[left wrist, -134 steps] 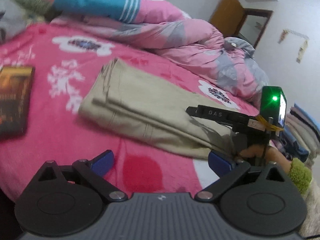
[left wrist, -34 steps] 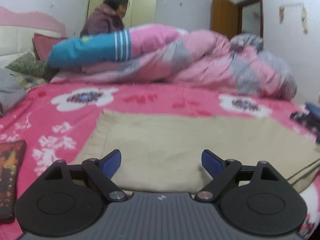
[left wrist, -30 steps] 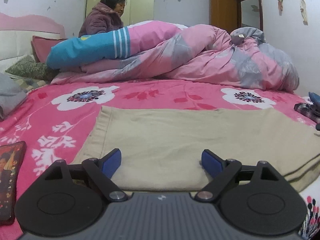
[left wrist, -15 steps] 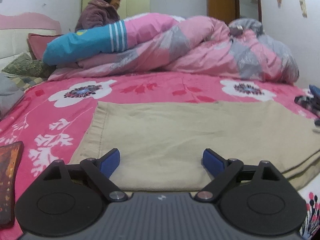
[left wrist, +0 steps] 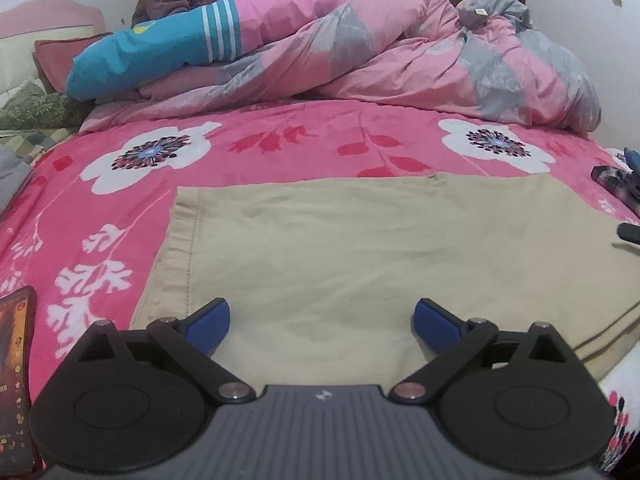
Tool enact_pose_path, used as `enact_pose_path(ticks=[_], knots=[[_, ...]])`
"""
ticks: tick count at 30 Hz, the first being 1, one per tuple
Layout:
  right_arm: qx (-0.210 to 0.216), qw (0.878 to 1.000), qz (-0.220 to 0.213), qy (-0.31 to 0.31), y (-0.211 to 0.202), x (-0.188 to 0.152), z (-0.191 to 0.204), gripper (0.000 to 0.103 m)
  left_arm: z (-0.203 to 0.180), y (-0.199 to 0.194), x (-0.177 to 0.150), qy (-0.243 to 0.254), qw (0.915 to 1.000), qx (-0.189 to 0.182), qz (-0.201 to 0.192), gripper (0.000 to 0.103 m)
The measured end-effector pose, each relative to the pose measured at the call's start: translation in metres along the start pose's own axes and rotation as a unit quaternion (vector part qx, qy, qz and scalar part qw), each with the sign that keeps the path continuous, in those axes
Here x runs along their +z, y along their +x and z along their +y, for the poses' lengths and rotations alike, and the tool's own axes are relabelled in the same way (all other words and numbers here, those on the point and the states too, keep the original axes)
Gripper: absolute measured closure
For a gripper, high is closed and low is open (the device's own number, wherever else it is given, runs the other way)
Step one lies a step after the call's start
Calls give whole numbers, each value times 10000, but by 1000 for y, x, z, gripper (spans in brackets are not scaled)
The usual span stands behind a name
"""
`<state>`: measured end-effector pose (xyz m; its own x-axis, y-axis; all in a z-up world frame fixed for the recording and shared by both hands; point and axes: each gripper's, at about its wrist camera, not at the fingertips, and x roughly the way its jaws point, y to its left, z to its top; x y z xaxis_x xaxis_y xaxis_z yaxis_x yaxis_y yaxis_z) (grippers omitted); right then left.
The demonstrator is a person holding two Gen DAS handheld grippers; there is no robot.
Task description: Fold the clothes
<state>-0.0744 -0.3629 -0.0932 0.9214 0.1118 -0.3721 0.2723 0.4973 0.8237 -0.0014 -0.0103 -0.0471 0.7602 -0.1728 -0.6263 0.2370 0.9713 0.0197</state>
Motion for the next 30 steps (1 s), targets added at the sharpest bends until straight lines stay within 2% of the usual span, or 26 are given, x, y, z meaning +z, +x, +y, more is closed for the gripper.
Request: enact_pose_path(ticks=[2, 4, 7, 18, 30], knots=[[-70, 10000, -52, -36, 4, -2, 0, 72, 0, 0, 0, 0, 10000, -2, 6, 4], [-94, 9999, -88, -52, 4, -3, -1, 82, 0, 0, 1, 3, 10000, -1, 13, 4], [-27, 9999, -119, -42, 2, -3, 0, 89, 0, 0, 2, 15, 10000, -2, 43, 4], [372, 9924, -367, -1117, -4, 4, 62, 92, -3, 1, 2, 72, 9999, 51, 75, 4], [1216, 9753, -168, -1839, -1, -9, 120, 92, -7, 1, 0, 82, 9999, 101, 23, 3]])
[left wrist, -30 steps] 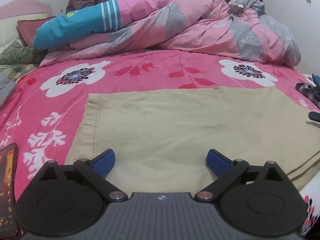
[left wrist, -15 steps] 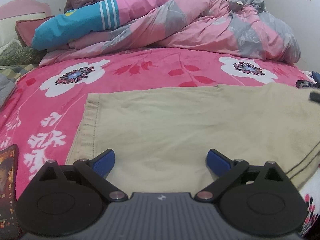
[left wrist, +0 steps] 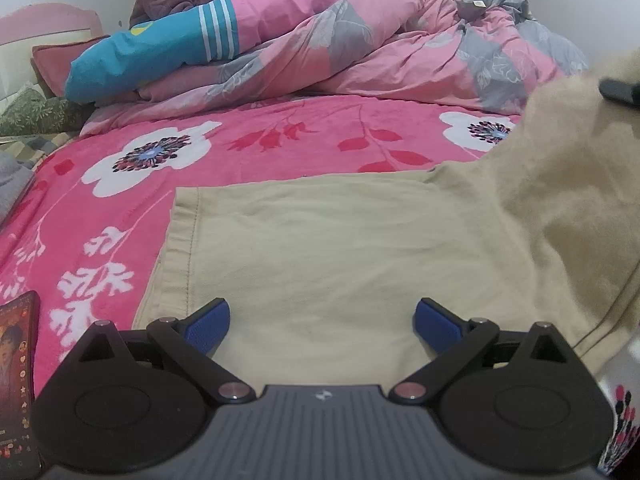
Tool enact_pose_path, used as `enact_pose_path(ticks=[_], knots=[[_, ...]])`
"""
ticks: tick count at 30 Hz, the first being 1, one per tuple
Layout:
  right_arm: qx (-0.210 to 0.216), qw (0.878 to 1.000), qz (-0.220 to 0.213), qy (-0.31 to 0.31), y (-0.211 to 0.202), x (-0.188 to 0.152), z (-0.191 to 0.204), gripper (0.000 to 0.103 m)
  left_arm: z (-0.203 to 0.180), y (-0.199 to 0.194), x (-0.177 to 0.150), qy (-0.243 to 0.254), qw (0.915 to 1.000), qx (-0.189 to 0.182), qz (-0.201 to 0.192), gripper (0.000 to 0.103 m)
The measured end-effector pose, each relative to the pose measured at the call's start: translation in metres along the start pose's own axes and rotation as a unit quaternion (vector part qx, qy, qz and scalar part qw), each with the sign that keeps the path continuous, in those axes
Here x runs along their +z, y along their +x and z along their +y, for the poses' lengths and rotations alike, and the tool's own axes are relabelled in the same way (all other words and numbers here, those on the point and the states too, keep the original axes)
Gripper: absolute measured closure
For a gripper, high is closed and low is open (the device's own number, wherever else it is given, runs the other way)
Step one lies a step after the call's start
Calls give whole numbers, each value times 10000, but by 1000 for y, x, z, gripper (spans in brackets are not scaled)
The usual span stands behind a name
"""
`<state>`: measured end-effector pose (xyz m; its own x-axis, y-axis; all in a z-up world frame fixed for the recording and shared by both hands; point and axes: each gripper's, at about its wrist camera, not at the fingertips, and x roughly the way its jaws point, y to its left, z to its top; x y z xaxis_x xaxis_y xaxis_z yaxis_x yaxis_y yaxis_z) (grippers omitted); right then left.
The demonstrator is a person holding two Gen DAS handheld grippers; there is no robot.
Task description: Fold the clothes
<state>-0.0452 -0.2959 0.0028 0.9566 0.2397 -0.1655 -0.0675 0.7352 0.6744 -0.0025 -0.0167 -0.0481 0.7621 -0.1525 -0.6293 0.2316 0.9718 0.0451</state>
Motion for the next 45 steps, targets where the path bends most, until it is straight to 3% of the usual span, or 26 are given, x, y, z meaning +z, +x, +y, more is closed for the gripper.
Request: enact_pose_path(ticks=[7, 11, 15, 19, 25, 31, 39, 43, 45], knots=[[388, 9990, 121, -201, 8, -6, 26, 92, 8, -12, -14, -123, 9985, -156, -501, 3], [526, 9978, 219, -343, 11, -12, 38, 92, 18, -30, -19, -253, 9951, 31, -954, 4], [653, 9965, 321, -408, 11, -17, 46, 92, 17, -36, -5, -42, 9909, 30, -1343, 4], [791, 9950, 396, -459, 8, -25, 56, 92, 7, -9, 29, 200, 9937, -72, -1105, 5], [875, 9948, 399, -346, 0, -30, 58, 93, -25, 36, 72, 658, 9928, -852, -518, 7], [854, 9959, 278, -94, -9, -26, 46, 93, -43, 78, 93, 540, 9895, -1330, 141, 9], [886, 9954, 170, 307, -18, -24, 17, 93, -41, 121, 112, -61, 9889, -1384, 544, 7], [858, 9949, 71, 529, -21, -21, 0, 93, -29, 129, 122, -538, 9908, -1144, 479, 9], [809, 9948, 10, 615, -23, -19, -8, 93, -19, 119, 123, -775, 9911, -1033, 326, 16]])
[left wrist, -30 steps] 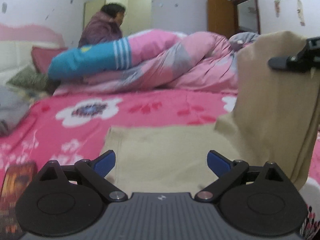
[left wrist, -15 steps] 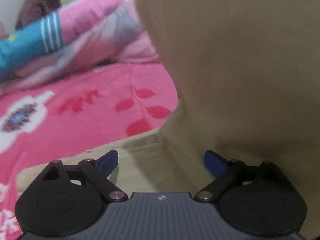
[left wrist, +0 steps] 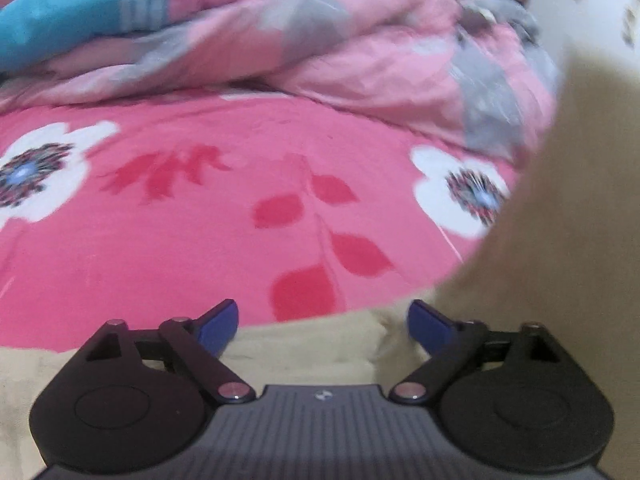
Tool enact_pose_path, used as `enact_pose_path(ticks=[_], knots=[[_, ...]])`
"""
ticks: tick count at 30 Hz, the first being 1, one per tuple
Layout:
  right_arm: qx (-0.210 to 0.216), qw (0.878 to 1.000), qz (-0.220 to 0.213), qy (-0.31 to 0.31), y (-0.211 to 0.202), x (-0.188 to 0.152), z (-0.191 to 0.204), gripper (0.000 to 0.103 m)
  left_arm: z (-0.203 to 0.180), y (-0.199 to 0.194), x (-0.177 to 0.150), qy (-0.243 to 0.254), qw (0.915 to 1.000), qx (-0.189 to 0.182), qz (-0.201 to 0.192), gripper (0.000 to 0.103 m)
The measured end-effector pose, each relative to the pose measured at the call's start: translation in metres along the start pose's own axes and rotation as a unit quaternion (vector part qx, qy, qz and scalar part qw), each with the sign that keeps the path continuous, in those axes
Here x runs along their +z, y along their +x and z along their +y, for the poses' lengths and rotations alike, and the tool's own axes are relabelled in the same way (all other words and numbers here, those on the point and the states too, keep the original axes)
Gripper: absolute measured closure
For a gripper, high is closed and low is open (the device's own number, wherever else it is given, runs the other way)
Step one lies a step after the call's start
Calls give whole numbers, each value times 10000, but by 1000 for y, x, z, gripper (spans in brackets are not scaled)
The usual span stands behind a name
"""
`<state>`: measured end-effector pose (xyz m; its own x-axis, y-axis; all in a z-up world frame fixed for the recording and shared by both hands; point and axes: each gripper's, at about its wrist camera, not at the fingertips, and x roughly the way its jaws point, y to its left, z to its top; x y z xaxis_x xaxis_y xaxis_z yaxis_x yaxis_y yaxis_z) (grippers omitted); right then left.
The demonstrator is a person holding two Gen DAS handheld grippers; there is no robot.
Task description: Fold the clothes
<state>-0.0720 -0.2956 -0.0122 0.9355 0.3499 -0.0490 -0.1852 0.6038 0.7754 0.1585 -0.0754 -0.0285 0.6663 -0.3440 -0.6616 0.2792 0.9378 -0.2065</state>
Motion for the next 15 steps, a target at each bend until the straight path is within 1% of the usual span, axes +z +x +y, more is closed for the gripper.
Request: enact_pose_path(ticks=[2, 3, 5, 6, 7, 8, 10, 12, 15], knots=[[-61, 9999, -63, 70, -3, 3, -8, 93, 6, -20, -3, 1, 9995, -137, -300, 19], [-86, 9999, -92, 106, -3, 5, -12, 93, 6, -32, -7, 66, 9985, -281, -461, 21], [-97, 9996, -141, 204, -5, 6, -21, 93, 3, -48, -15, 324, 9958, -582, -621, 27], [-91, 9995, -157, 255, -5, 6, -24, 93, -1, -54, -19, 468, 9942, -720, -647, 36], [-84, 9994, -172, 302, -5, 7, -27, 93, -6, -56, -23, 613, 9927, -840, -618, 50], [-77, 9992, -185, 338, -5, 7, -29, 93, -11, -56, -26, 747, 9913, -929, -560, 54], [-50, 9991, -199, 382, -6, 6, -32, 93, -23, -47, -31, 979, 9893, -1016, -362, 79], [-26, 9991, -201, 385, -6, 6, -32, 93, -32, -37, -35, 1123, 9872, -1116, -201, 91], [-12, 9991, -210, 363, -9, 5, -31, 93, -47, -28, -50, 1389, 9822, -1267, 34, 94]])
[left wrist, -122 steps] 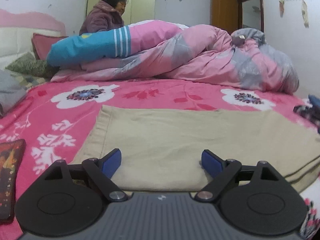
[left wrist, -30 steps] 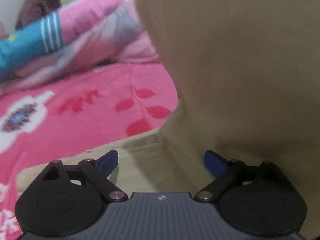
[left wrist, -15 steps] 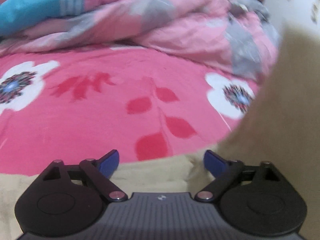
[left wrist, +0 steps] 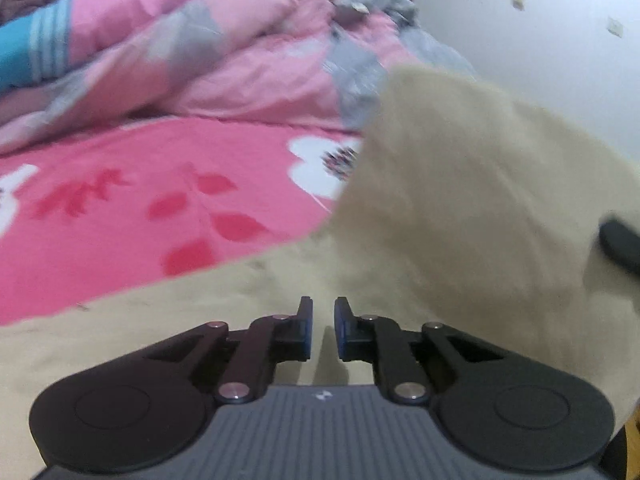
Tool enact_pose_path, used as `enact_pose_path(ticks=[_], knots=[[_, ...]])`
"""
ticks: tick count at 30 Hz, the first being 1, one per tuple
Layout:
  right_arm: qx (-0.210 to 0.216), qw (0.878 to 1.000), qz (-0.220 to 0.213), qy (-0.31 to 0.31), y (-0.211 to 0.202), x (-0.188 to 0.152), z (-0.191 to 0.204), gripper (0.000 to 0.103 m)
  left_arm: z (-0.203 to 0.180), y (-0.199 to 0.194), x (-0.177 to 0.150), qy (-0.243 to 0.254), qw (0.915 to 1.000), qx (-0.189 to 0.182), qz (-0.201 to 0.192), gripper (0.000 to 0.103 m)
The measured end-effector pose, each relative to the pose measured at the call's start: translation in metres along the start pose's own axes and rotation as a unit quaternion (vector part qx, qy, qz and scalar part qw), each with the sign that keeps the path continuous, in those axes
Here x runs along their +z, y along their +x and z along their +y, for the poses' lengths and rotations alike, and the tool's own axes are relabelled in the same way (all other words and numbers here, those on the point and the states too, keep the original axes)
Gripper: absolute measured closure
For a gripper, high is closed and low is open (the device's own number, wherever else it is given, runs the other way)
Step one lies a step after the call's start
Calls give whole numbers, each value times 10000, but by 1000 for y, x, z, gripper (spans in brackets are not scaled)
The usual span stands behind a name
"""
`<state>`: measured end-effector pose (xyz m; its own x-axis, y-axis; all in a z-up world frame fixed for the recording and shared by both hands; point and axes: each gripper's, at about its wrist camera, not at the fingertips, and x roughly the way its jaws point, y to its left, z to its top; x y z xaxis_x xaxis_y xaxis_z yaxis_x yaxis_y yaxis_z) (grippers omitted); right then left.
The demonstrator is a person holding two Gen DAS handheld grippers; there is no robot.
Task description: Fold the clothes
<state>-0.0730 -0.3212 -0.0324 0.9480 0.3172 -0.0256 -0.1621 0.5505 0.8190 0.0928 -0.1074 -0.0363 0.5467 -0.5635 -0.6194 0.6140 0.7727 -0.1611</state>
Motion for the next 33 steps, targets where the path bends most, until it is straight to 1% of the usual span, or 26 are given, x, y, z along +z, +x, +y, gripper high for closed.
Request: enact_pose_path(ticks=[2, 4, 6, 8, 11, 12, 15, 17, 19, 20, 25, 27, 29, 30, 33], knots=[[-7, 10000, -4, 11, -1, 0, -1, 93, -13, -2, -13, 245, 9996, 28, 165, 95], [-16, 10000, 9, 32, -1, 0, -3, 93, -25, -14, -26, 453, 9985, 90, 284, 96], [16, 10000, -4, 86, -1, 0, -7, 93, -29, -28, -42, 381, 9986, -29, 366, 98], [52, 9999, 0, 150, 0, 0, -10, 93, -32, -41, -54, 380, 9984, -74, 401, 98], [137, 9997, -4, 203, -1, -1, -14, 93, -31, -57, -58, 443, 9978, -110, 490, 98], [163, 9996, -13, 210, -1, 0, -15, 93, -29, -60, -53, 414, 9978, -148, 502, 95], [209, 9994, -56, 258, -6, -1, -17, 93, -19, -58, -35, 237, 9987, -193, 408, 94], [221, 9992, -80, 319, -8, -2, -20, 93, -9, -43, -23, 155, 9983, -155, 531, 94], [234, 9990, -94, 363, -10, -2, -23, 93, 2, -19, -14, 14, 9967, -143, 796, 94], [235, 9990, -91, 366, -11, -2, -24, 93, 7, -9, -9, -33, 9961, -156, 866, 94], [239, 9991, -81, 347, -14, -2, -26, 93, 26, 20, 19, -306, 9954, -179, 885, 94], [250, 9990, -83, 368, -13, -2, -28, 93, 37, 32, 28, -538, 9942, -217, 906, 94], [252, 9989, -84, 384, -14, -2, -30, 93, 48, 42, 36, -811, 9924, -273, 882, 97], [253, 9989, -86, 392, -14, -2, -30, 93, 54, 47, 39, -936, 9917, -273, 844, 99], [228, 9989, -97, 397, -15, -1, -32, 93, 69, 57, 45, -1396, 9874, -240, 701, 99]])
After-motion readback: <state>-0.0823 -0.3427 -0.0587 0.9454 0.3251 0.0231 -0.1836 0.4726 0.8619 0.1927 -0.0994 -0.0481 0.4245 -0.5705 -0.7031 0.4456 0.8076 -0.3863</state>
